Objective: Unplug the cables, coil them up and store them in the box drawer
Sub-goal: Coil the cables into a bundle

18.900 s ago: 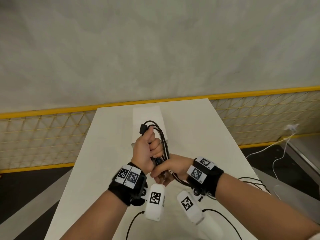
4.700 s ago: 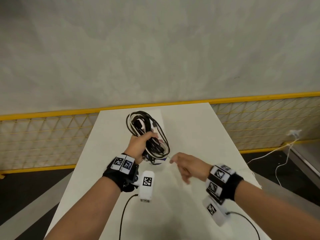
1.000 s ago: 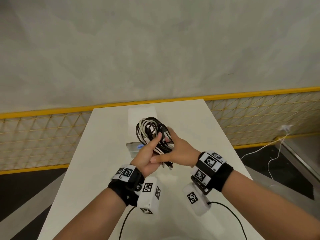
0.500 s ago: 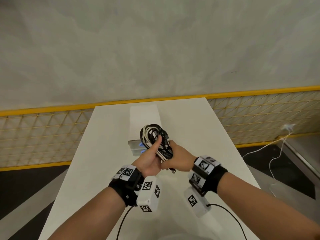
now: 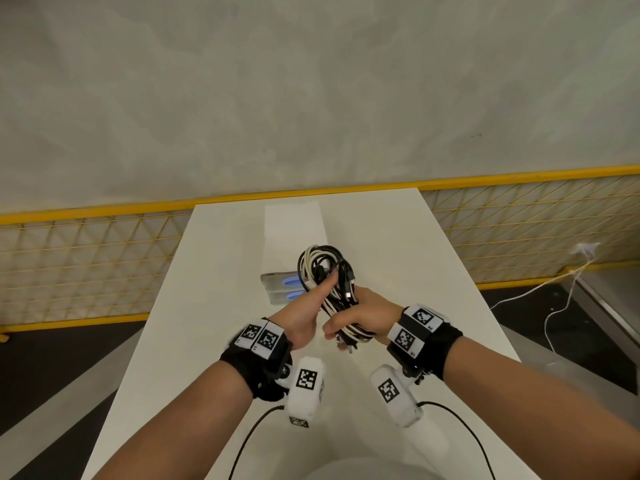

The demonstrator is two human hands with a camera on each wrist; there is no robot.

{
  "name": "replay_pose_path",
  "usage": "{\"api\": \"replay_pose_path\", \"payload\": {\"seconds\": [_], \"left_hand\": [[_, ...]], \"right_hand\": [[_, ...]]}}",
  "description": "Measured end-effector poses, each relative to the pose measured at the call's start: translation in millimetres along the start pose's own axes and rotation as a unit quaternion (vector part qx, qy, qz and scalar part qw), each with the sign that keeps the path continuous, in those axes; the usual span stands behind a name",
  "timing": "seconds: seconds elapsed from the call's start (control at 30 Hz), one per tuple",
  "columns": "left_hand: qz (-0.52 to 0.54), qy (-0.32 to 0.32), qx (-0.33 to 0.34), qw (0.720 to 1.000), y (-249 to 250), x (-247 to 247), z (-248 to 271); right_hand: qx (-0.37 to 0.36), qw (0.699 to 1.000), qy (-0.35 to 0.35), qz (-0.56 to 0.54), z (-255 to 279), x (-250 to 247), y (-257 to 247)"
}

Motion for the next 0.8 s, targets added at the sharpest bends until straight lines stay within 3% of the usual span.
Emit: {"api": "replay_pose_path", "payload": {"seconds": [0.07,0.2,0.33,0.57,0.8], "left_hand": [[-0.040,-0.002,0.044,0.998,10,-4,4],[0.055,-0.012,0.150,0.987,38,-20,8],[0.049,0.013,0.197,0.979,56,-10,10],[0.107,0.110,0.171,0.973,46,-14,5],[0.115,0.239,0.162,0.951,40,-7,0]], "right_hand": [[0.037,0.999,-0.007,-0.013,5,-2,0],[0.080,0.995,-0.053,0.023,12,2,-5],[0.050,0.995,-0.027,0.081,7,7,-15],[-0.004,0.988,-0.008,0.155,-2,8,-6],[-0.020,0.992,0.040,0.117,-8,16,15]]}}
Point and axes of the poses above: each hand's wrist, its own z-axis away from the middle knuckle, its own x-axis out of the palm, y = z × x, the point moved 2 cm from there along -z, towards the middle knuckle, and after that the axes turned 6 degrees about -y, right-handed, at the moved point
